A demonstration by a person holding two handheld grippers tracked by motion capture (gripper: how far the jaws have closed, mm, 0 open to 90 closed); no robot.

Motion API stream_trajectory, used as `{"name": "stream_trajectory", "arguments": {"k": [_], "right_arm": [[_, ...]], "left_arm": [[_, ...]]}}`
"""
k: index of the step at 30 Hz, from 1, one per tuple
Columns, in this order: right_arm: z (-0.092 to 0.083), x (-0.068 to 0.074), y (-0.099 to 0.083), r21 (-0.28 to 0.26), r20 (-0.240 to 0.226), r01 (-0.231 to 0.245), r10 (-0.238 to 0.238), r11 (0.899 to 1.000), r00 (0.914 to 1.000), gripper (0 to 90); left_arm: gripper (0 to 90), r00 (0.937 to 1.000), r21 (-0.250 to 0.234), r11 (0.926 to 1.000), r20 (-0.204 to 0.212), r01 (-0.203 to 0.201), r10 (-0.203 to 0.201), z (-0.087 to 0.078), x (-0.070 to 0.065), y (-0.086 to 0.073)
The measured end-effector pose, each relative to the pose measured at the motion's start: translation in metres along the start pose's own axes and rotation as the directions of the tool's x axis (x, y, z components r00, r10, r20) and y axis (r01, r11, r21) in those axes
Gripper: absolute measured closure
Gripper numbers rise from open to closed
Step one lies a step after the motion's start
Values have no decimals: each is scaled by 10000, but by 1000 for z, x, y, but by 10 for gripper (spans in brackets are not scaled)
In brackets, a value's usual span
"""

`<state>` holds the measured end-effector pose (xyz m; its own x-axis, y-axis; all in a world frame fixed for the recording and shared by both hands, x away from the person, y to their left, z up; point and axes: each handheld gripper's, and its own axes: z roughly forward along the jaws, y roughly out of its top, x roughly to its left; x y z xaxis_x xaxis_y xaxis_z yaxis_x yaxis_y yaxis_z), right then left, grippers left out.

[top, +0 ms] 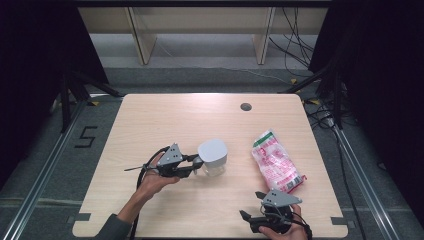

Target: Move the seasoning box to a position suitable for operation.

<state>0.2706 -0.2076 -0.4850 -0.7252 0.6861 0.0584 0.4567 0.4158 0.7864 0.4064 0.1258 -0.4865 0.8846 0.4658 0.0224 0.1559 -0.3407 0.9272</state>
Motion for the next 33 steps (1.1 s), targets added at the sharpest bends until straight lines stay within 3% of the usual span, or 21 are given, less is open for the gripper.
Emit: {"name": "stream_trajectory", "arguments": {"k": [3,4,8,11,12,13,17,19,23,25,26,30,32,33], "right_arm": [[0,0,0,-37,-101,115,-116,9999,9999,203],[0,0,0,-28,-83,73,-73,10000,9999,203],[0,0,-1,-89,55,-46,47,9999,10000,203],[1,-1,0,-34,-180,-7,7,10000,9998,203],[1,-1,0,-100,30,106,-106,9999,9999,203],[0,0,0,11,12,-64,64,10000,10000,203],[1,0,0,-40,-121,-14,13,10000,9999,203],[0,0,0,2,-31,7,-7,10000,10000,203],[0,0,0,-6,-58,21,-21,10000,10000,203],[0,0,0,-15,-46,37,-37,10000,10000,203],[0,0,0,-15,-46,37,-37,10000,10000,203],[0,0,-1,-87,-9,-30,30,10000,10000,203],[1,-1,0,-102,-94,77,-78,9999,9999,203],[0,0,0,-74,19,-26,27,10000,10000,203]], "left_arm": [[681,9999,42,9999,41,-117,117,3,3,2],[681,10000,-36,10000,-32,57,-57,5,3,2],[680,9999,-7,9999,26,-152,152,10,7,4],[679,10000,-63,9999,8,-83,83,12,8,4],[679,10000,-60,10000,10,-26,27,12,8,4],[678,10000,-67,10000,-32,-54,54,13,9,4],[676,10000,-62,10000,45,-24,24,16,10,4],[672,9996,48,9997,-135,-245,246,17,12,4],[630,9994,213,9997,-322,157,-150,18,15,-1],[622,9983,249,9996,-576,113,-98,17,16,-1],[622,9976,360,9993,-675,-124,148,16,18,-1],[649,9919,379,9986,-1225,382,-333,15,19,-4],[654,9911,566,9982,-1327,180,-104,16,21,-5],[662,9902,662,9974,-1383,291,-197,17,21,-6]]}}
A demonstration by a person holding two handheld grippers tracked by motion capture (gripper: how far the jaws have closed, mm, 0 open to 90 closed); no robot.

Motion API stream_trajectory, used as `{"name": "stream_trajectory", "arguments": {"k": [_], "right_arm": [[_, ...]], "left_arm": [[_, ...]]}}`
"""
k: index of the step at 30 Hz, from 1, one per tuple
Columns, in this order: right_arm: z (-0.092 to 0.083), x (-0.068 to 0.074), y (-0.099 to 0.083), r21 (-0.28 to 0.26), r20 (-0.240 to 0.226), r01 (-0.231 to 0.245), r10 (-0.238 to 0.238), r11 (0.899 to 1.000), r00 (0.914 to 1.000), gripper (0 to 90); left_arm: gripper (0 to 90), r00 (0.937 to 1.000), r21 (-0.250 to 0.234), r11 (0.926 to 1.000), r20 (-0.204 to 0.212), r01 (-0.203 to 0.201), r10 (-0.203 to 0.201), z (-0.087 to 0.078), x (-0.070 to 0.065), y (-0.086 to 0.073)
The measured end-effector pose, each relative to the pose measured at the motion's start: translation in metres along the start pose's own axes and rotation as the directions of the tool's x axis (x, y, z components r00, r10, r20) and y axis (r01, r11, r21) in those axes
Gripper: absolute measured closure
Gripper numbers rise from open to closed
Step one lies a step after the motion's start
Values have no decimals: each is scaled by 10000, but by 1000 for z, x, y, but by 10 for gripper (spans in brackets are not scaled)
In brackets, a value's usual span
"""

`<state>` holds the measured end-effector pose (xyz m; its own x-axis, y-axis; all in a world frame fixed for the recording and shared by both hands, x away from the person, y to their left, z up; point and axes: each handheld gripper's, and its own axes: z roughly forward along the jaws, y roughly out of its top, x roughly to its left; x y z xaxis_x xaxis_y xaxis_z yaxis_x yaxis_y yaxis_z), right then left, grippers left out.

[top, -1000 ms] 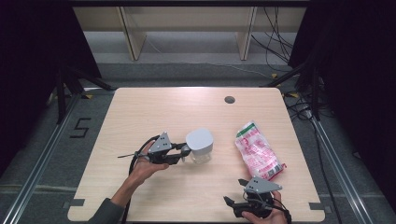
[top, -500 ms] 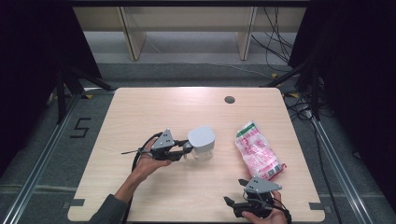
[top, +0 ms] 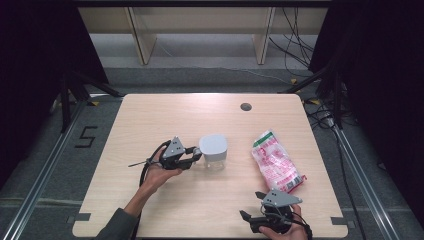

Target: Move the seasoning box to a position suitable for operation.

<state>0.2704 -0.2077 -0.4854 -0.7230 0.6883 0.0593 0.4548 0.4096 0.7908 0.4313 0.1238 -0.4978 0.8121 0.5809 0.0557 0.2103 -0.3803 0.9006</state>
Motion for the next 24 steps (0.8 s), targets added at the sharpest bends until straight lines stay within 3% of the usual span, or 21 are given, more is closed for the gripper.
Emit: {"name": "stream_trajectory", "arguments": {"k": [4,5,8,9,10,11,12,13,14,16,18,19,22,23,24], "right_arm": [[0,0,0,59,-63,41,-41,10000,10000,203],[0,0,0,65,-65,43,-42,10000,10000,203],[2,-1,0,-49,-222,95,-96,9999,9997,203],[2,-1,0,-49,-222,95,-96,9999,9997,203],[1,-1,0,46,-309,108,-106,9999,9995,203],[1,0,0,-20,-83,99,-99,9999,9999,203],[1,0,0,18,-204,80,-80,10000,9998,203],[1,0,0,-4,-234,81,-81,10000,9997,203],[1,0,0,-47,-180,26,-27,10000,9998,203],[1,-1,0,-119,-47,124,-125,9999,9999,202],[1,-1,0,-113,-64,131,-132,9999,9999,202],[0,-1,0,-58,-57,37,-37,10000,10000,202],[1,-1,0,-85,-54,40,-41,10000,10000,202],[0,-1,0,-85,-41,39,-39,10000,10000,202],[0,-1,0,-85,-41,39,-39,10000,10000,202]], "left_arm": [[688,9986,8,9993,-372,384,-383,2,-1,-1],[690,9991,84,9999,-410,61,-58,2,1,0],[693,9992,38,9999,-369,135,-133,2,1,0],[693,9992,-39,9997,-325,252,-253,2,1,-1],[693,9978,-114,9979,-165,641,-643,2,1,-2],[693,9988,-218,9986,-45,480,-481,2,2,-3],[693,9979,-207,9977,-41,646,-647,2,0,-3],[693,9995,-163,9993,20,327,-327,2,1,-2],[693,9986,-175,9984,-4,529,-530,2,-1,-3],[693,9998,-190,9996,100,198,-196,2,1,-2],[693,9996,-216,9995,179,208,-204,1,0,-3],[693,9988,-220,9987,172,459,-455,2,-2,-3],[692,9990,-252,9996,441,90,-78,2,-2,-3],[692,9984,-275,9991,473,318,-305,2,-5,-4],[692,9982,-320,9990,534,298,-280,3,-6,-3]]}}
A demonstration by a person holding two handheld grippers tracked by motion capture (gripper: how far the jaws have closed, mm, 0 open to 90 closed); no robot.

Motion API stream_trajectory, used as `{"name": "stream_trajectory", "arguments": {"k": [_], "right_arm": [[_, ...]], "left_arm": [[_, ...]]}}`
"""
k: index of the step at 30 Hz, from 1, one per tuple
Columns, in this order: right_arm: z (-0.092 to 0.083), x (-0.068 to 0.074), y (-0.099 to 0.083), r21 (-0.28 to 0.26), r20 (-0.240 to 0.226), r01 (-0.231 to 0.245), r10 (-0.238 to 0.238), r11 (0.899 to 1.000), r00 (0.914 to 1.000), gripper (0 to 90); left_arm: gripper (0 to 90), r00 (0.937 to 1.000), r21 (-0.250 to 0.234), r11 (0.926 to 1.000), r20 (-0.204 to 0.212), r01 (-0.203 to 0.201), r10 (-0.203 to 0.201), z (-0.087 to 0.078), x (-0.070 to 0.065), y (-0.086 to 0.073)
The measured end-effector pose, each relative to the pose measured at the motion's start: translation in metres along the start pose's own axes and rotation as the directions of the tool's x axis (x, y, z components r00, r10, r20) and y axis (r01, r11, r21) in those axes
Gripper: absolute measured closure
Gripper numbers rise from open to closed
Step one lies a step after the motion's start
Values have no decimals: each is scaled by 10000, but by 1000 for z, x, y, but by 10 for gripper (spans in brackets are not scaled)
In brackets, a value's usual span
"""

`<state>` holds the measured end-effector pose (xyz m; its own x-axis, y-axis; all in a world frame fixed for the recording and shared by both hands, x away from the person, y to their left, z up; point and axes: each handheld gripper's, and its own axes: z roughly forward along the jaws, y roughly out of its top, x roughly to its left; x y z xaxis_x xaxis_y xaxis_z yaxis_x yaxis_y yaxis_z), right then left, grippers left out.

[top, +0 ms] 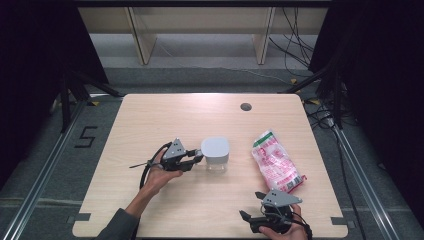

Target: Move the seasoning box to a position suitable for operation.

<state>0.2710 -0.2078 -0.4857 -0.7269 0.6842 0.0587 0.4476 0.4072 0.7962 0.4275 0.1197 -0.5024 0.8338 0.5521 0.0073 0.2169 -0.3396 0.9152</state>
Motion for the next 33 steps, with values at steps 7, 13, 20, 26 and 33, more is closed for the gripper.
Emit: {"name": "stream_trajectory", "arguments": {"k": [7,13,20,26,33], "right_arm": [[0,0,0,20,-190,-7,8,10000,9998,202],[0,0,0,13,-190,-4,4,10000,9998,202],[-1,-1,0,5,-19,-53,53,10000,10000,208],[-1,-1,0,17,-42,-87,87,10000,10000,207],[-1,-1,0,3,-52,-57,57,10000,10000,207]], "left_arm": [[692,9996,77,9996,-1,-283,283,1,-4,1],[687,9999,40,9999,-12,-148,148,1,-3,1],[635,9992,18,9999,-356,162,-161,-5,-6,0],[547,9999,-16,10000,-111,91,-91,-18,-9,2],[463,9995,66,9995,-18,305,-305,-32,-11,9]]}}
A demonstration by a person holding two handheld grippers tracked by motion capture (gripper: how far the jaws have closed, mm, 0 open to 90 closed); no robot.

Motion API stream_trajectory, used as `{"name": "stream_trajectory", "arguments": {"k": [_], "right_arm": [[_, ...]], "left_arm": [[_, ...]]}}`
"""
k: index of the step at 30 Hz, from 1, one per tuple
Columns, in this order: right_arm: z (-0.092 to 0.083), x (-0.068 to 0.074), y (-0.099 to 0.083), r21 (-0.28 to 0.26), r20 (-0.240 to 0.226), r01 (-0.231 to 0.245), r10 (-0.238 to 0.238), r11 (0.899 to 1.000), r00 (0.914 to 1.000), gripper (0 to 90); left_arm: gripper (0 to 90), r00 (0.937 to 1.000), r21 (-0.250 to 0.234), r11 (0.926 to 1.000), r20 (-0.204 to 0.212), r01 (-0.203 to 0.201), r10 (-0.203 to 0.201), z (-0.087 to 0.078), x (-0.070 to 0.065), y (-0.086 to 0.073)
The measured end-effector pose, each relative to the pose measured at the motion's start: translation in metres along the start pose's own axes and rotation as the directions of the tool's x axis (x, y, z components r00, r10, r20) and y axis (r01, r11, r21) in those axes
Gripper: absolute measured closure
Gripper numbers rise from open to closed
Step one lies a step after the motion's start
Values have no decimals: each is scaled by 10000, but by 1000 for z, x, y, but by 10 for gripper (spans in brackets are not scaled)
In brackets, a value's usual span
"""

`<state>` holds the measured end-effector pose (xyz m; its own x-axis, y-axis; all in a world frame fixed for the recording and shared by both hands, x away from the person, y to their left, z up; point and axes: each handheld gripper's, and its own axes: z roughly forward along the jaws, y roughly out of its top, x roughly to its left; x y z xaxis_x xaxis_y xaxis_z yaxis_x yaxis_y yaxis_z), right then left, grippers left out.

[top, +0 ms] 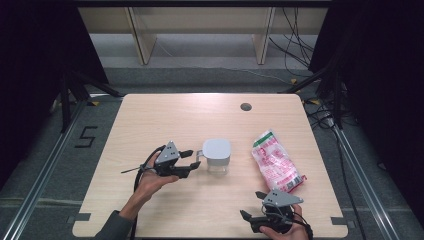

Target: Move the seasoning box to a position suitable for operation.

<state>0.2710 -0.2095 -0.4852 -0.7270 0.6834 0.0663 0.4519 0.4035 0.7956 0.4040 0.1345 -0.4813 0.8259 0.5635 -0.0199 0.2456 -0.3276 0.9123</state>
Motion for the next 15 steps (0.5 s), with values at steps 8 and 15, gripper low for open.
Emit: {"name": "stream_trajectory", "arguments": {"k": [8,15], "right_arm": [[0,-2,-1,-55,183,110,-109,9999,9998,192],[-1,-3,-1,-53,253,-50,52,10000,9997,169]], "left_arm": [[377,9968,75,9970,-230,768,-766,-7,-3,4],[353,9966,34,9971,-326,756,-755,-12,-8,11]]}}
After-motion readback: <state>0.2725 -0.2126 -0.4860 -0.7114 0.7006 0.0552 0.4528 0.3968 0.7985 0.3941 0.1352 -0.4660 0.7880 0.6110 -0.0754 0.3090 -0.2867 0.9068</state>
